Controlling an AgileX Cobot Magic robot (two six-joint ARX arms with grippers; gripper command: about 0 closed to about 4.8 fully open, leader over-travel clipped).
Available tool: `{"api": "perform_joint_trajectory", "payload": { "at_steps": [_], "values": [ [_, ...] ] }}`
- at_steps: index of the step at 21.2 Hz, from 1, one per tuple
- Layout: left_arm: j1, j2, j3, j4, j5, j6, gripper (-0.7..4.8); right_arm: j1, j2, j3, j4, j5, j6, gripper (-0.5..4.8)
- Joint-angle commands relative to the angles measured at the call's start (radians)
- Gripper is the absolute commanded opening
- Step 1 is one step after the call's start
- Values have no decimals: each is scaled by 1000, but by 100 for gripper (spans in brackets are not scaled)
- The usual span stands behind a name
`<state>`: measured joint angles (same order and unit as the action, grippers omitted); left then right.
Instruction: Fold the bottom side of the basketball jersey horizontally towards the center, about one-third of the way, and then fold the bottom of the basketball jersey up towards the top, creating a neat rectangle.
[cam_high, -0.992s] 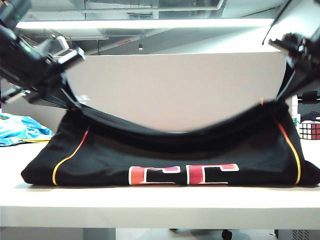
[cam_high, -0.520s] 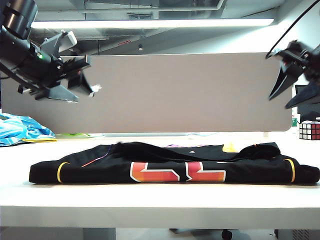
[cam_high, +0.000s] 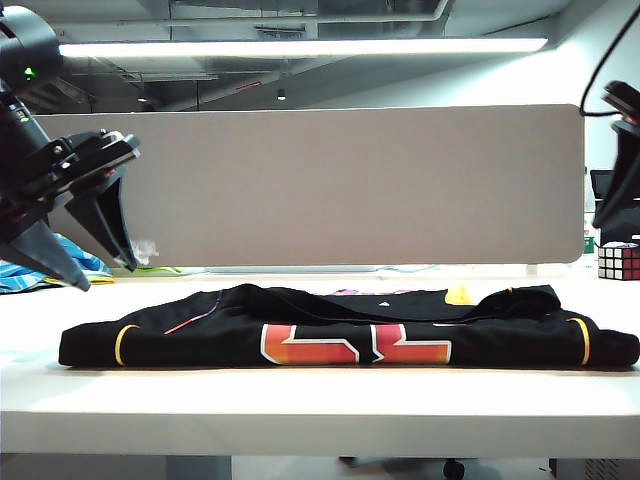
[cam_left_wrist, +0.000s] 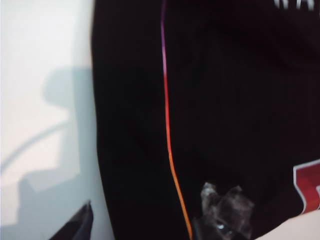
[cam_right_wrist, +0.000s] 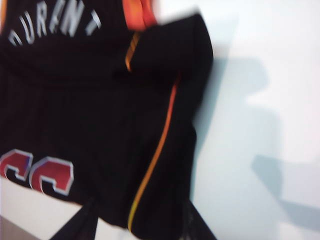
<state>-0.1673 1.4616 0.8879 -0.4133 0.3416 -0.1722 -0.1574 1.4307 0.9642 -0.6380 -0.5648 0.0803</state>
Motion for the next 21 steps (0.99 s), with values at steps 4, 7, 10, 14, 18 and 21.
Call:
{"api": "perform_joint_trajectory", "payload": {
  "at_steps": [4,7,10,14,18,21],
  "values": [
    [2,7,0,-76,-10,53,244,8,-6,-119,37,-21,28,235],
    [2,40,0,-146,-17,94,244,8,-6,-153,60,-18,28,235],
    [1,88,-1,-167,1,120,245,8,0,-175,71,-15,28,235],
    [1,144,-1,-165,23,120,245,19,68,-194,74,-60,24,286],
    [0,154,-8,-151,45,119,245,58,154,-196,106,-87,25,284],
    [0,154,-19,-147,64,116,245,97,179,-197,132,-84,33,283]
  ]
}}
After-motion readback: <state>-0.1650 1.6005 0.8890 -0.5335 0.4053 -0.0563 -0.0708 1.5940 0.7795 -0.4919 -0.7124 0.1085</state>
